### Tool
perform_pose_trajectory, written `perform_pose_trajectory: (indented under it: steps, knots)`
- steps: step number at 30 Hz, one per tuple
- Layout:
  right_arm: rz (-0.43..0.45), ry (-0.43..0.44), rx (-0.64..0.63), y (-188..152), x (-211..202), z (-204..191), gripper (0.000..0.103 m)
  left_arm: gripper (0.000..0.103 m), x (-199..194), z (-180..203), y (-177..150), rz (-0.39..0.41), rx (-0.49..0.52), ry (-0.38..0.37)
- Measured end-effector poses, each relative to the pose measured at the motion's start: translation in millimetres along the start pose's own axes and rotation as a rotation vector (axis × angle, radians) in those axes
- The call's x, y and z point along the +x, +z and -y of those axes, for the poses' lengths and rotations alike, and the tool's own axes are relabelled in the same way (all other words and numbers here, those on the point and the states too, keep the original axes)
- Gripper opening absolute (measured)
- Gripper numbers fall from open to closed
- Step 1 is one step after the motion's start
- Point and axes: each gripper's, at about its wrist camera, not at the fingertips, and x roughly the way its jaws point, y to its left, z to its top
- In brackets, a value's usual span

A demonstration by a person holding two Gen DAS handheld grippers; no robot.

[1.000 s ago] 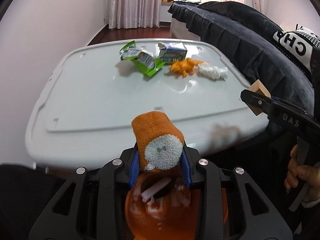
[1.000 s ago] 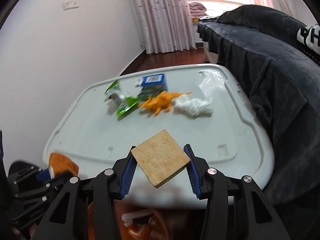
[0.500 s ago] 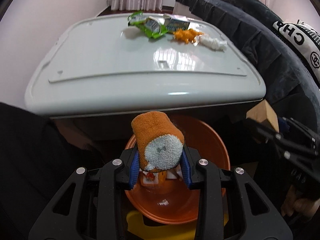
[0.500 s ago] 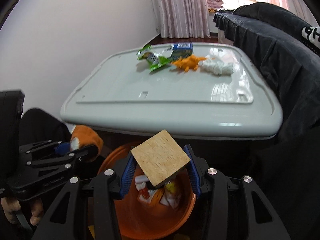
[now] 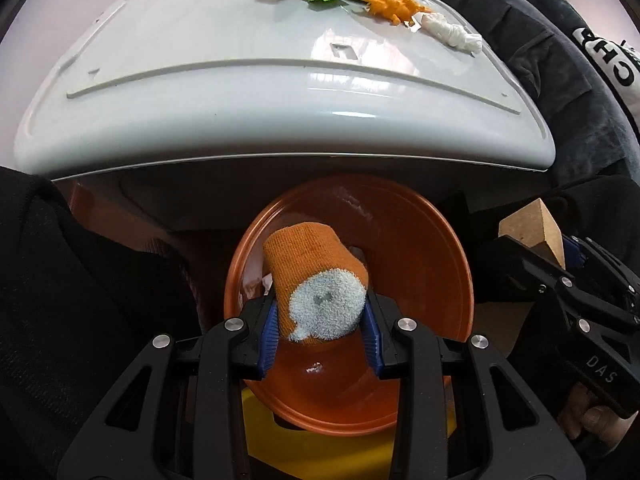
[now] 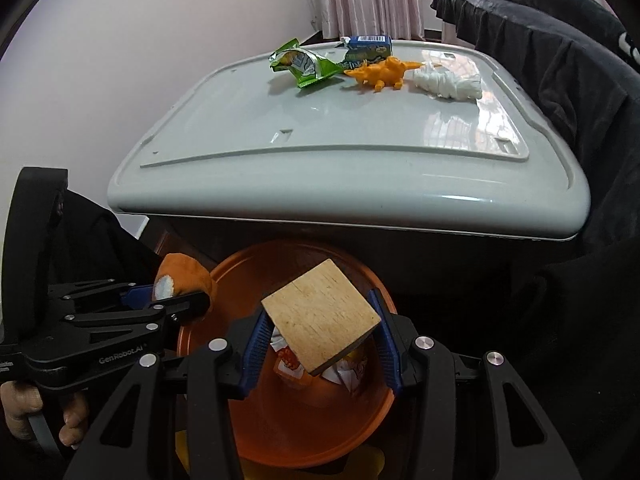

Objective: Collect trash
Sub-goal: 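Carry sock and block over the orange bucket and open both tools, then grasp the white tissue with the right tool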

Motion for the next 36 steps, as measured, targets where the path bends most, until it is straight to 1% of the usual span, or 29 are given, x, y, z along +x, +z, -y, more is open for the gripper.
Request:
perform_pose_trajectory:
  steps: [15,18,19,20,22,23,25,28,36]
  knots:
    - [-0.016,0.007,-0.01,0.7,3.1,-2.3,0.047,0.034,1.1,2.3,-0.4,-0.005,0.002,0.006]
    - [-0.028,0.012,-0.011,0.1,4.9,-2.7,0.049,0.035,2.4,1.0,0.0,-0.01,-0.001,0.004]
    - [-0.029,0.012,-0.012,-0.1,4.9,-2.9,0.059,0.038,2.8,0.6,0.1,-0.011,-0.001,0.004]
    - [-0.019,0.007,-0.012,-0.1,3.2,-3.0,0.063,0.042,2.7,-0.4,0.4,-0.013,-0.004,0.03]
    - [-0.005,0.01,-0.006,-0.1,0.2,-2.0,0.064,0.064,0.5,-3.6,1.3,-0.006,-0.016,0.046]
    - [0.002,0.009,0.0,0.0,-1.0,-1.0,0.064,0.068,-0.6,-4.8,2.1,0.001,-0.022,0.048]
    - [0.007,0.009,0.013,0.3,-2.1,1.6,0.064,0.069,-3.0,-7.0,2.5,0.013,-0.03,0.047]
    - [0.01,0.009,0.031,0.6,-2.7,4.9,0.064,0.069,-2.4,-7.3,1.6,0.012,-0.032,0.046]
    - [0.009,0.009,0.036,1.1,-3.0,6.0,0.064,0.069,-3.7,-8.6,1.1,0.019,-0.041,0.043]
